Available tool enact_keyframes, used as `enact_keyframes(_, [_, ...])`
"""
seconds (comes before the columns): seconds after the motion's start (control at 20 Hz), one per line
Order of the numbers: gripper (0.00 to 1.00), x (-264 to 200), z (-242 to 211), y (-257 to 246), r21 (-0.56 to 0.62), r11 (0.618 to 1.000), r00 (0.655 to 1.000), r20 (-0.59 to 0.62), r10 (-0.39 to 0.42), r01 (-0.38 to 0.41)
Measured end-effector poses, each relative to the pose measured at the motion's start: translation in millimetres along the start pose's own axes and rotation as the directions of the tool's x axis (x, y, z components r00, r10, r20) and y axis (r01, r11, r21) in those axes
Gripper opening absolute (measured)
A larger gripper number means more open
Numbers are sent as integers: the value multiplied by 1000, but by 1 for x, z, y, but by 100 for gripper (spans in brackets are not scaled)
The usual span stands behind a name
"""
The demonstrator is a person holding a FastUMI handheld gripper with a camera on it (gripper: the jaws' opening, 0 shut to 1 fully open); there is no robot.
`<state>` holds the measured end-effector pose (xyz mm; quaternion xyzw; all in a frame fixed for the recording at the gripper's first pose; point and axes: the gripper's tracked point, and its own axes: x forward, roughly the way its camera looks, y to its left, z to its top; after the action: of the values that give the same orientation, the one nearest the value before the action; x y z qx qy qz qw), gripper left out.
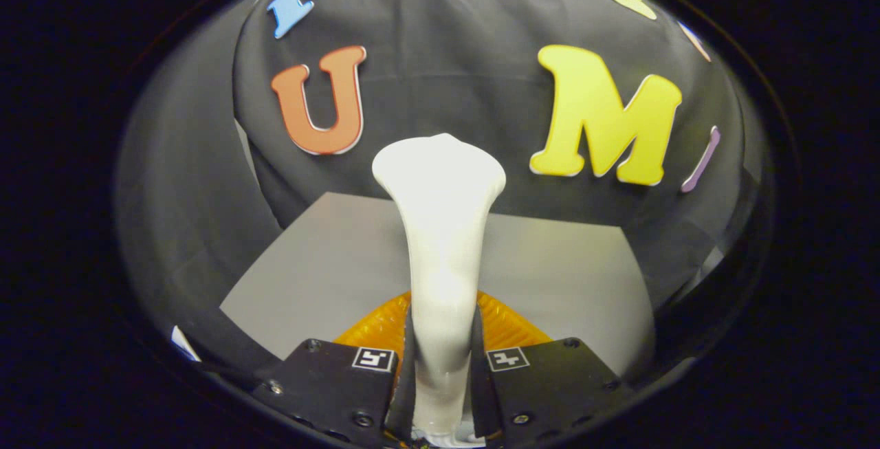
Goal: Iron the clothes twice with a garment steamer, once on the left side and once on the right side.
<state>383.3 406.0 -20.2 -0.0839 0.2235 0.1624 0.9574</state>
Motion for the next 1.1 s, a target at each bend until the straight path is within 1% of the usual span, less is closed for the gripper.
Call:
enact_keyframes(0.25, [35,-86,2,-8,36,998,989,144,44,-50])
enact_keyframes(0.5, [35,-198,8,-19,56,992,947,310,89,-112])
enact_keyframes(0.7, [35,-272,17,-50,81,991,906,418,64,-108])
enact_keyframes(0.85, [35,-319,26,-85,103,993,876,482,-8,-48])
enact_keyframes(0.95, [35,-342,32,-113,118,993,856,512,-63,2])
enact_keyframes(1.1, [35,-357,45,-159,152,985,830,538,-148,77])
